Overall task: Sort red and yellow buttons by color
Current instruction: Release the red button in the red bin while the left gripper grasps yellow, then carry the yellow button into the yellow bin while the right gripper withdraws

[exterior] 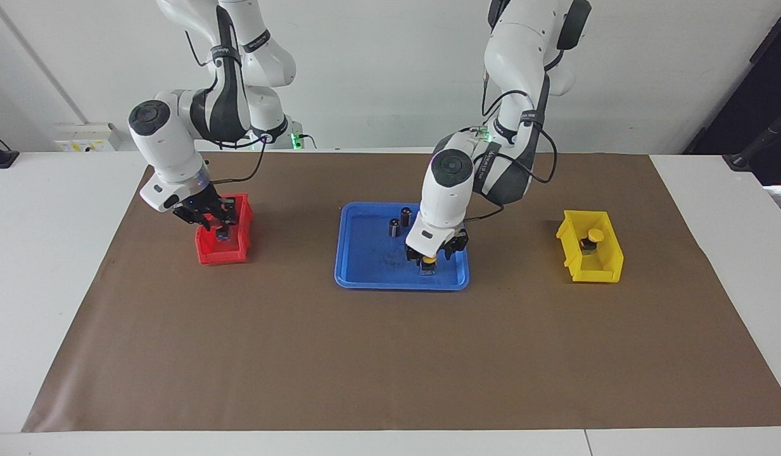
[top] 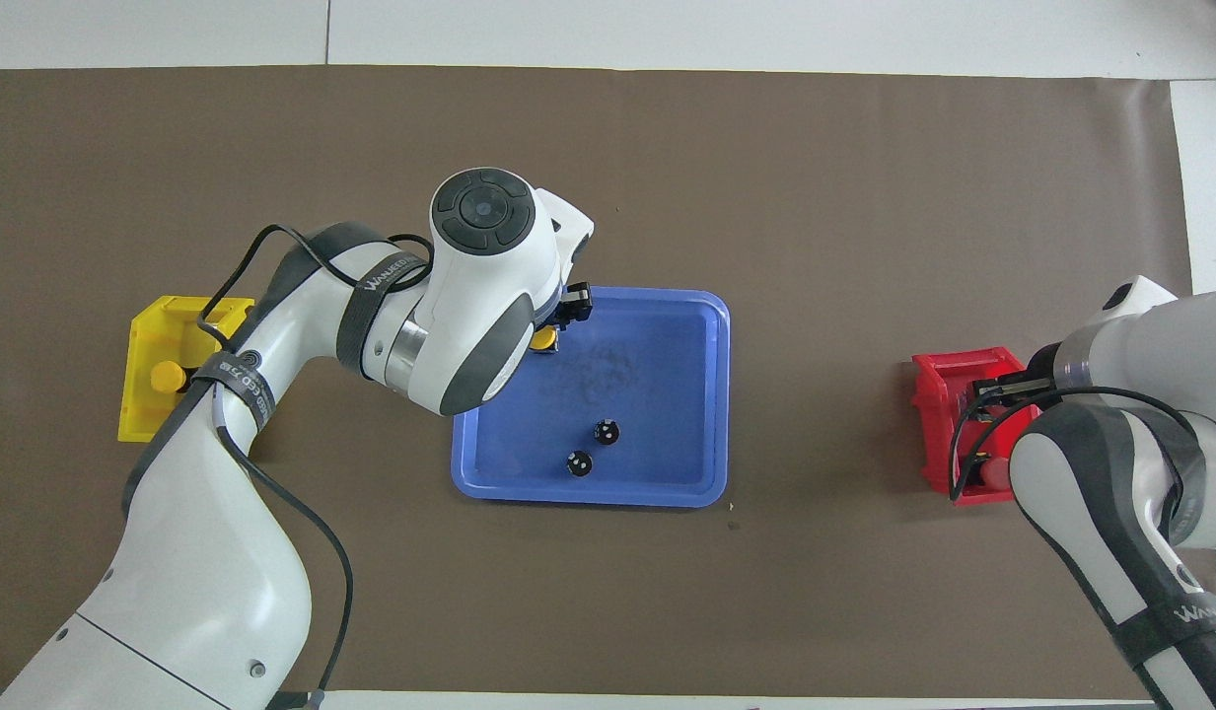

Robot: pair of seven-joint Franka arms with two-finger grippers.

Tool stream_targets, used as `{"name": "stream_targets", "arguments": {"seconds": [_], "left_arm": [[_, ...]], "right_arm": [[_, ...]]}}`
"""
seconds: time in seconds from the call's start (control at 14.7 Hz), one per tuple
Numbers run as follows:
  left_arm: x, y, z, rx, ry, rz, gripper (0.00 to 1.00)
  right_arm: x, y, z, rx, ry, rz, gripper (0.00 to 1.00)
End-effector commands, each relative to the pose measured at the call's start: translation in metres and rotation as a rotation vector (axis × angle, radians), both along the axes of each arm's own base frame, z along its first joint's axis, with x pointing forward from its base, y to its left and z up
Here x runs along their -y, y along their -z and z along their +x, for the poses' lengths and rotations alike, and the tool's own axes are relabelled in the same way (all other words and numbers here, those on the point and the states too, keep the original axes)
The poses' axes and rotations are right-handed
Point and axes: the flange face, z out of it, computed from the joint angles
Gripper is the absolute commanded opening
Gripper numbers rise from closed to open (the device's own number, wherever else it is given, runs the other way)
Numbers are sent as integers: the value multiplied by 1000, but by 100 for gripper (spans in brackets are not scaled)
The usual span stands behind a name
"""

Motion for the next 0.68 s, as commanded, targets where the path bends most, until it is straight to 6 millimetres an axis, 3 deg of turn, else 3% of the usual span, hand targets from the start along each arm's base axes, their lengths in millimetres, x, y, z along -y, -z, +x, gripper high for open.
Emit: {"name": "stream_targets", "arguments": {"seconds": [0.0, 0.2, 0.48, 0.61], "left_arm": [[4, -7, -1, -14, -18, 0, 65], [5, -10, 0, -8, -31, -5, 50], [2, -15, 3, -4, -41, -14, 17], [2, -18, 2, -8, -47, -23, 6]], "right_arm": [[1, 10, -15, 28, -14, 10, 20], [1, 14, -17, 36, -14, 9, 20], [12, 22, -17, 33, -18, 9, 23], [11, 22, -17, 31, -16, 10, 44]]}}
